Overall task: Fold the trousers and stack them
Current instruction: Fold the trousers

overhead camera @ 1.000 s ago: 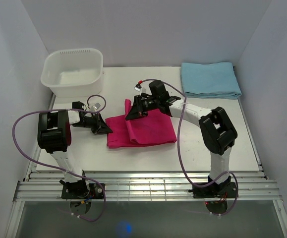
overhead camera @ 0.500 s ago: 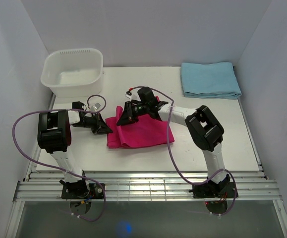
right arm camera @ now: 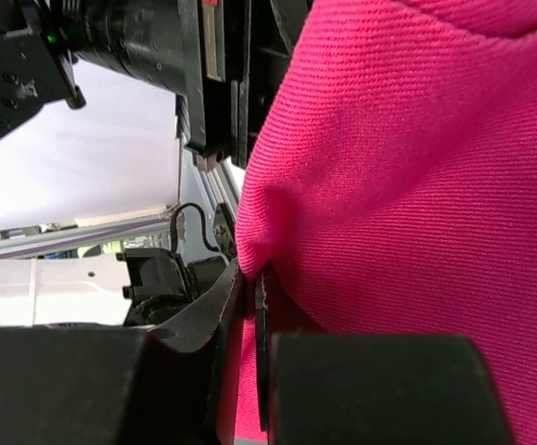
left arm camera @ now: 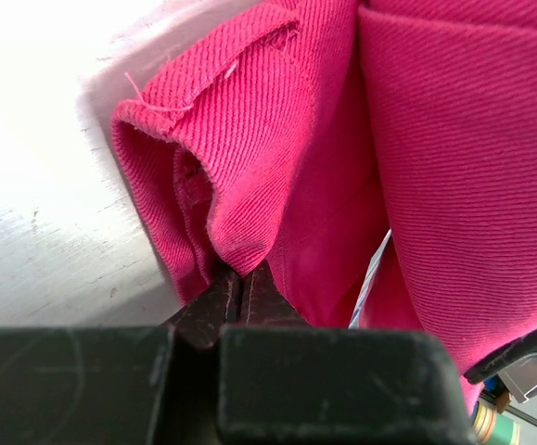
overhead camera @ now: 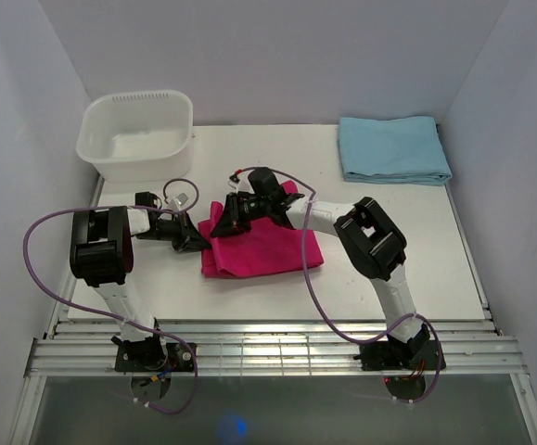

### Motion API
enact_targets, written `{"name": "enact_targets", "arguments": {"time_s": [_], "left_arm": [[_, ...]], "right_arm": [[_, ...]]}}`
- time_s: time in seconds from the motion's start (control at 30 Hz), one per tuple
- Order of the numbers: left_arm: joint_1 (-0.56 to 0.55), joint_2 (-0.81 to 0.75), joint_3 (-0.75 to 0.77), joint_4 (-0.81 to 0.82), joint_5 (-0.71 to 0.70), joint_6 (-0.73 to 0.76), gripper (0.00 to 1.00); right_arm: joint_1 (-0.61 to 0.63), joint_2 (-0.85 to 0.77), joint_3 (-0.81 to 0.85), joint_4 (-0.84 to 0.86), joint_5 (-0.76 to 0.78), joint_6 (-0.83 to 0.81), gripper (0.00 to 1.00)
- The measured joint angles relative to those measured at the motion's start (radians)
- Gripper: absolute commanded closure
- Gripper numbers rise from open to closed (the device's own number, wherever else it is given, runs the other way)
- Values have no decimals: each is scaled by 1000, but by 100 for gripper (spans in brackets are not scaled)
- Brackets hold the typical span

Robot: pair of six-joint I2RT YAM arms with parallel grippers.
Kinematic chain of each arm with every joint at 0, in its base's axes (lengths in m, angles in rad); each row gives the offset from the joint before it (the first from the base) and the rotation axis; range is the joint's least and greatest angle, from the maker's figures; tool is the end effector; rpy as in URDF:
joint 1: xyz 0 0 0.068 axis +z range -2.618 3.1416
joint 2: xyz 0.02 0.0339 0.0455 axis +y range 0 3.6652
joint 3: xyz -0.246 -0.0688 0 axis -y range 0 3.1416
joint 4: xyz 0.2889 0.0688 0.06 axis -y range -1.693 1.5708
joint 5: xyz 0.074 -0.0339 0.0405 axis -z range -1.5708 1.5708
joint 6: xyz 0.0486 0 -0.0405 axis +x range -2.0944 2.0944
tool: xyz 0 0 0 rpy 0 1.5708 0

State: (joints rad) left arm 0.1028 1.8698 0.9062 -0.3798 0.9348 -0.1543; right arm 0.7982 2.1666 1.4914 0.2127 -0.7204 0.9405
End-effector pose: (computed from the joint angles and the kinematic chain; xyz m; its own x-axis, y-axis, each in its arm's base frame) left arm 0.3320 -0.0051 0.0453 -0.9760 -0.1925 -0.1023 -0.0309 0.5868 -0.8091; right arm 0.3400 0.3947 0.1341 -0.9512 -0.1061 -0.2897 -0.3085 0.3181 0.8965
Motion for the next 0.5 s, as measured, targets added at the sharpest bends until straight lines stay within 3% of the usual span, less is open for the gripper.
{"name": "enact_targets", "arguments": {"time_s": [0.5], "left_arm": [[0, -1, -17, 27, 13, -27, 100]], "right_arm": [[31, 74, 83, -1, 59, 22, 92]]}}
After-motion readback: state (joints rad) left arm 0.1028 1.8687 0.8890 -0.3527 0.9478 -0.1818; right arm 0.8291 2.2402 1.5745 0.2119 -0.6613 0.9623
